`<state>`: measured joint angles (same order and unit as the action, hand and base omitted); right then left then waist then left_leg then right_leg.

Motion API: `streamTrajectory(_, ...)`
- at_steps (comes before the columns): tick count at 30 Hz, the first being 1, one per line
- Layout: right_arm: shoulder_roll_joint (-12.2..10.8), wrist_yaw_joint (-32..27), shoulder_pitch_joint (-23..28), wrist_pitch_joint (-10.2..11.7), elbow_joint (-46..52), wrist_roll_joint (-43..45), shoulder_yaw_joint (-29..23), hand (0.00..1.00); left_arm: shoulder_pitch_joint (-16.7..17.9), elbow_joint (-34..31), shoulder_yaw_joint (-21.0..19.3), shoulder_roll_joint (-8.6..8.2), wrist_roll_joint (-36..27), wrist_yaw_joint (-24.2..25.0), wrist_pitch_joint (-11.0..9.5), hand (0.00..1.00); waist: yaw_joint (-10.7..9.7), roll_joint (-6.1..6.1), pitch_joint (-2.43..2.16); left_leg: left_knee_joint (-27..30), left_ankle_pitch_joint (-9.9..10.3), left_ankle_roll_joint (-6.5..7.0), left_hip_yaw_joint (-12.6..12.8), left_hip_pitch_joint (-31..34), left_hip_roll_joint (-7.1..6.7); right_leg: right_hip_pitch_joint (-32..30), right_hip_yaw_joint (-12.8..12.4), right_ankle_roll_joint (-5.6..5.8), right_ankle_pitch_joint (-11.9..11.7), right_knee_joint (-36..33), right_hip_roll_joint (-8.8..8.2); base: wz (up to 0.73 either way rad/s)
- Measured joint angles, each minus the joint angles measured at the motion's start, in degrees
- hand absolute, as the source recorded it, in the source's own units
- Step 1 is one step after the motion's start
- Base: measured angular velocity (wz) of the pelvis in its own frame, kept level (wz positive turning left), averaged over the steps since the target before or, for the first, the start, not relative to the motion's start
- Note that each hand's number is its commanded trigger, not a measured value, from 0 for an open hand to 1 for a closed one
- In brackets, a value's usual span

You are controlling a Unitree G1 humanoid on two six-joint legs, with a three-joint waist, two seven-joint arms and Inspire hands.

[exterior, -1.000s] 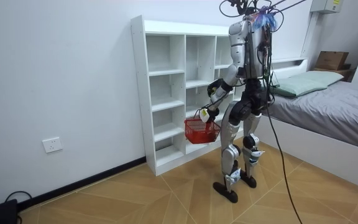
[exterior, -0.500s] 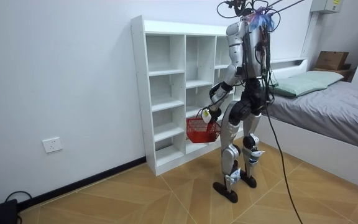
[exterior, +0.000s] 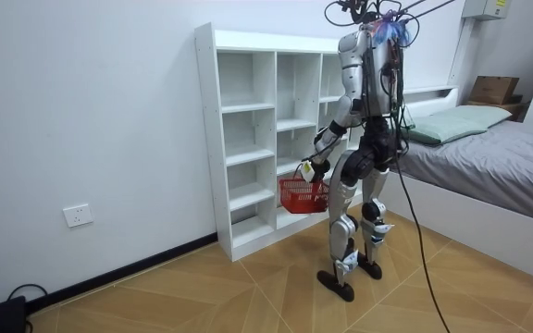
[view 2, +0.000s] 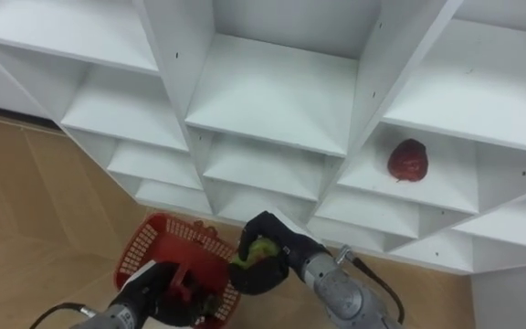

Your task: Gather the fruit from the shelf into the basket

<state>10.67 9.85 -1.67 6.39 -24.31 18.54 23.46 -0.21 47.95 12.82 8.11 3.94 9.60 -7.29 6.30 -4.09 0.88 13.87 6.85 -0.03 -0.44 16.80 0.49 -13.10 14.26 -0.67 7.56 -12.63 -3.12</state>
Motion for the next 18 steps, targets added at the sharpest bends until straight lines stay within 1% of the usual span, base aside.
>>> streamTrajectory(2,0.0,-0.5,0.0,0.0,-0.1,0.0,0.0,1.0,0.0,0.0,0.0,-0.26,0.0,0.0,0.0,1.0,0.0,0.51,-0.02,-0.1,0.0,0.0,0.0,0.0,0.02,0.0,0.0,-0.03,0.0,0.0,0.02,0.0)
streamTrajectory(6,0.0,-0.6,-0.1,0.0,-2.3,0.0,0.0,1.0,-0.1,-0.1,0.4,-0.71,0.0,0.1,0.0,1.0,0.0,1.14,-0.3,-0.2,0.0,0.0,0.2,-0.2,0.05,0.0,0.0,-0.03,0.0,0.0,0.02,-0.01)
streamTrajectory(15,0.1,-1.0,-0.2,0.0,-4.2,0.0,-0.1,1.0,-0.3,-0.7,0.4,-0.74,0.0,0.2,-0.2,1.0,-0.3,1.14,-0.28,-0.3,0.0,0.0,0.3,-0.2,0.05,-0.1,-0.1,-0.01,0.0,0.1,0.01,0.0)
streamTrajectory(18,0.0,-1.4,-0.2,0.0,-4.2,-0.1,-0.1,1.0,-0.4,-1.1,1.3,-0.54,-0.6,0.3,-0.3,1.0,-0.4,1.14,-0.28,-0.4,0.0,0.0,0.3,-0.2,0.04,-0.1,-0.1,0.0,0.0,0.2,0.0,0.0)
